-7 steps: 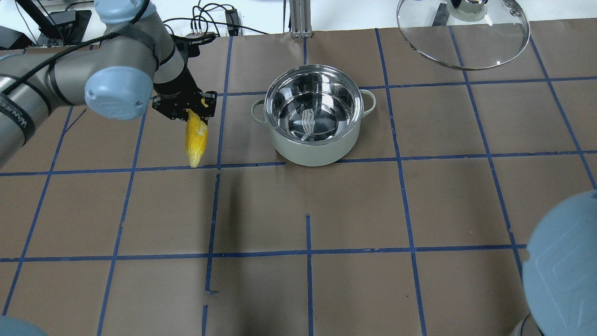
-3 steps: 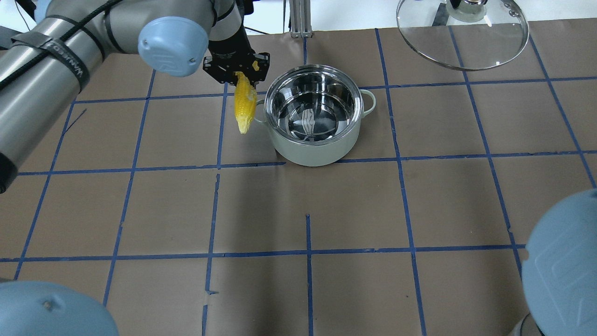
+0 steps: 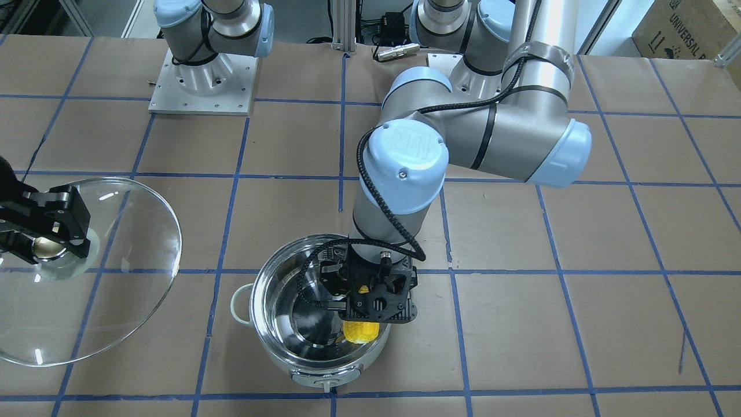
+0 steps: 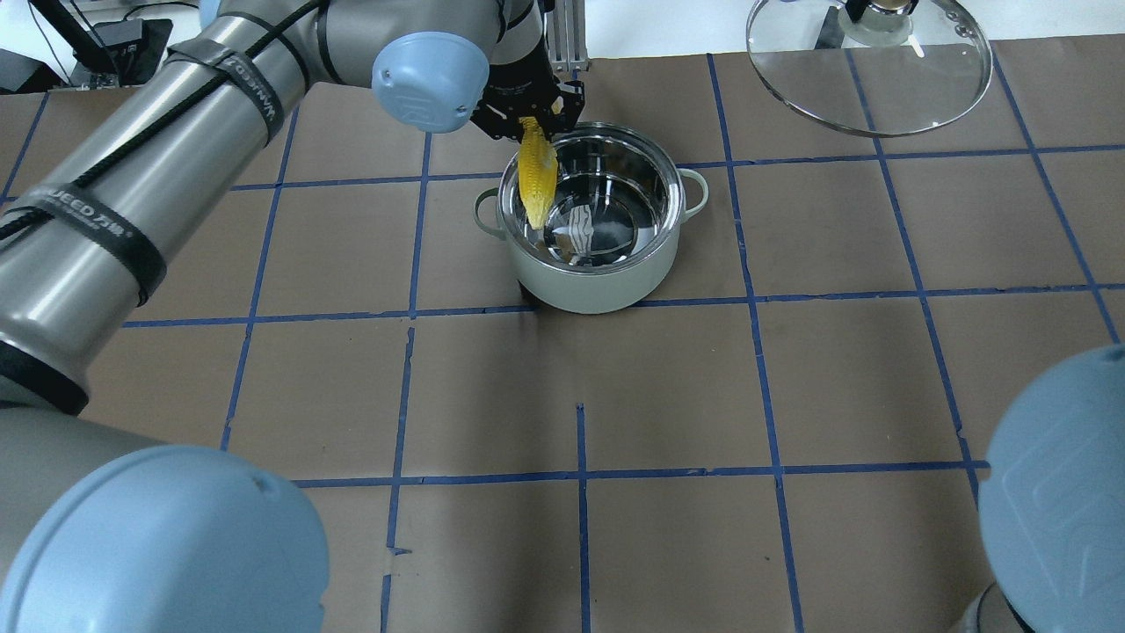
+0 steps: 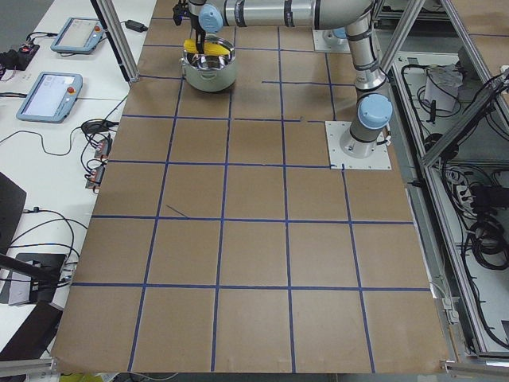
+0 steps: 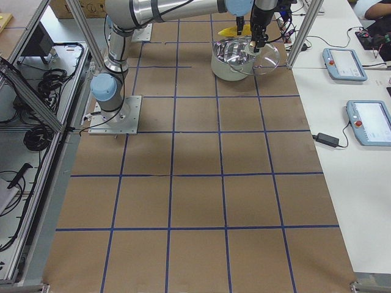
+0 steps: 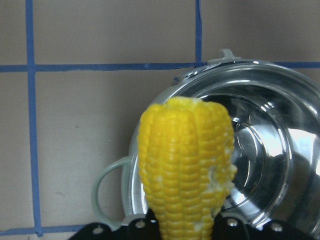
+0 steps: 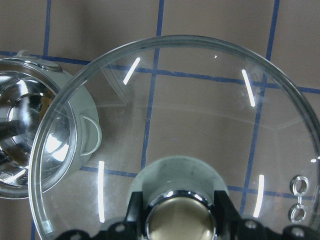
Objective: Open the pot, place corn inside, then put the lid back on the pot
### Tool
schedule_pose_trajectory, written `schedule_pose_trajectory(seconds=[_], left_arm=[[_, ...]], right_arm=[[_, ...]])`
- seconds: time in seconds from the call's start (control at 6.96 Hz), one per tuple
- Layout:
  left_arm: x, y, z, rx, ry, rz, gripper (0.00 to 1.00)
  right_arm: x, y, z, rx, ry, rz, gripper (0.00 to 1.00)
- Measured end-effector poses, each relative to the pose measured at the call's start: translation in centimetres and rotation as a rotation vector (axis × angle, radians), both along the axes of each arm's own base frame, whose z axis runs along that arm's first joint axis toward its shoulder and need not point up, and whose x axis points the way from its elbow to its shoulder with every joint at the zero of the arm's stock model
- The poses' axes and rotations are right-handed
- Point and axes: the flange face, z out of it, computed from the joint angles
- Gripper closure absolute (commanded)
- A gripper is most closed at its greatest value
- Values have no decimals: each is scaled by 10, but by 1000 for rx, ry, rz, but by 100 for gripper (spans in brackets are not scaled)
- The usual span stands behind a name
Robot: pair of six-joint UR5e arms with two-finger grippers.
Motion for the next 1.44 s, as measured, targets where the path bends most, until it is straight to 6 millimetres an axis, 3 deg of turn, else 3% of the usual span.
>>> schedule_pose_trajectory(seconds=[0.14,0.29,0.43,0.72,0.86,1.15,1.29,1.44], left_arm=[[-11,-2,-12,9,-4,-11,73],[-20,-3,-21,8,-4,-20,48],[-26,-6,-30,1,-2,-27,0],[-34,-6,-51,10,-7,-43,0],[-36,-4,-50,7,-6,-49,0],[-30,-2,-33,-9,-2,-49,0],[-13,-2,-13,-17,-1,-37,0],[17,2,13,-9,-8,-35,0]], right_arm=[[1,-3,-2,-3,4,2,90],[2,-4,-4,-2,5,6,90],[3,-3,-4,-3,7,9,90],[5,0,-1,-5,12,14,90],[11,1,-1,-4,14,23,90],[39,1,-9,-3,28,40,89],[56,-1,-18,-18,44,36,89],[78,-4,-32,-38,52,28,89]])
